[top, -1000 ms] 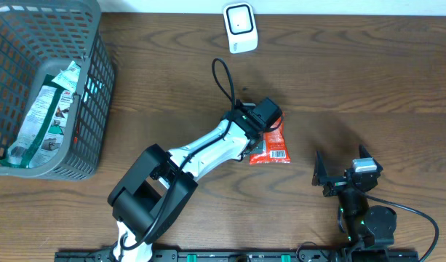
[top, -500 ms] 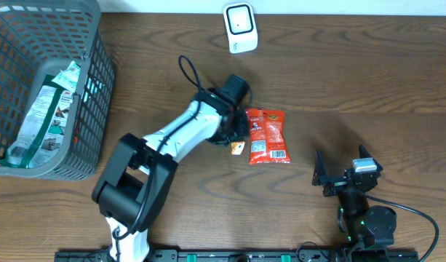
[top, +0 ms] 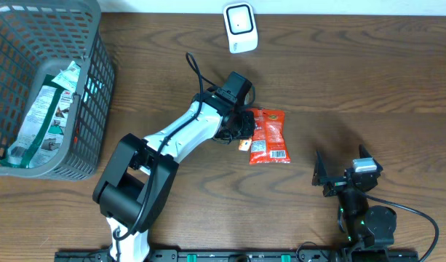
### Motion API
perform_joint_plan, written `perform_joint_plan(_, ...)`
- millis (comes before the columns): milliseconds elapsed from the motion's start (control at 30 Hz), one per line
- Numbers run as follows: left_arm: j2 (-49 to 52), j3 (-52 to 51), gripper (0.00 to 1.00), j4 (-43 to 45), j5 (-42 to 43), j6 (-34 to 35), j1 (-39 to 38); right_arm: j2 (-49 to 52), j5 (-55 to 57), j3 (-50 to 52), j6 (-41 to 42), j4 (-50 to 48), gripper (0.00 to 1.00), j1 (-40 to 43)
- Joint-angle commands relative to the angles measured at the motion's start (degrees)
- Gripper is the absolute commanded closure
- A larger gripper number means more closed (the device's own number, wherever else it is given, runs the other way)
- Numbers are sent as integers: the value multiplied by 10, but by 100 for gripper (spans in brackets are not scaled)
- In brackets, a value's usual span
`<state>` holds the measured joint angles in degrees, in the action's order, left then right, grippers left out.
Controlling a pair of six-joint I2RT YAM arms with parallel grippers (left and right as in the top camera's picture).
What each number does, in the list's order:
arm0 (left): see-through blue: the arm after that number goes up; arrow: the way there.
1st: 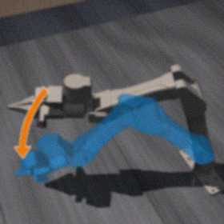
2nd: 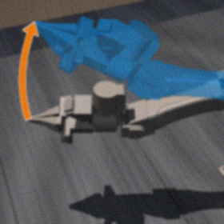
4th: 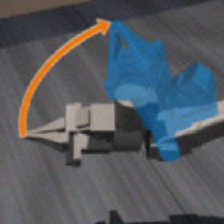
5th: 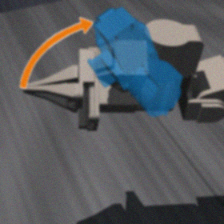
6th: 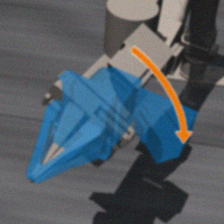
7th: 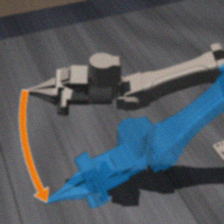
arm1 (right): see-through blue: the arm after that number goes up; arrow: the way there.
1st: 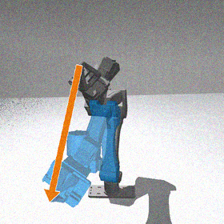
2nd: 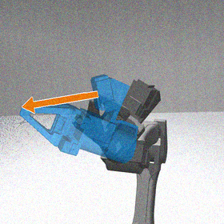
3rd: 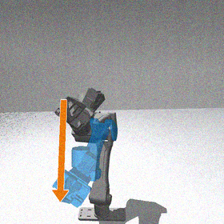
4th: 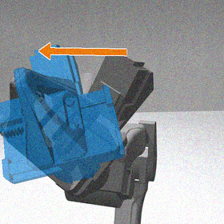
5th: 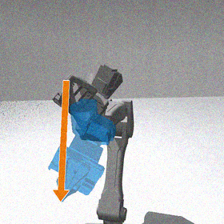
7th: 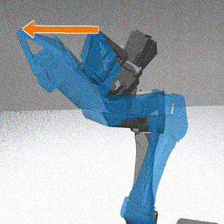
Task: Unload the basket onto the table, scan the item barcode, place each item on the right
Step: 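Lower the Kleenex pack onto the table beside the red bag and release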
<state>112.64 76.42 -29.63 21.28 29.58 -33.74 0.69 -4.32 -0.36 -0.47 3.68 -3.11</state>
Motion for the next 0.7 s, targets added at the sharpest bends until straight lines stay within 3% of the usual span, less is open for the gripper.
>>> perform_joint_plan(0,-9,-10,83,-2,-13,-12,-10,-3,-3,1,-3,2,1,6)
perform_joint_plan(167,-9,-23,73,0,-54,-10,-26,-3,-3,1,-3,2,1,6)
perform_joint_plan(267,-9,-23,52,0,-61,-11,-29,-3,-3,1,-3,2,1,6)
perform_joint_plan(333,-9,-23,46,0,-61,-11,-28,-3,-3,1,-3,2,1,6)
perform_joint_plan(667,-24,-19,39,2,-59,-20,-28,-3,-3,1,-3,2,1,6)
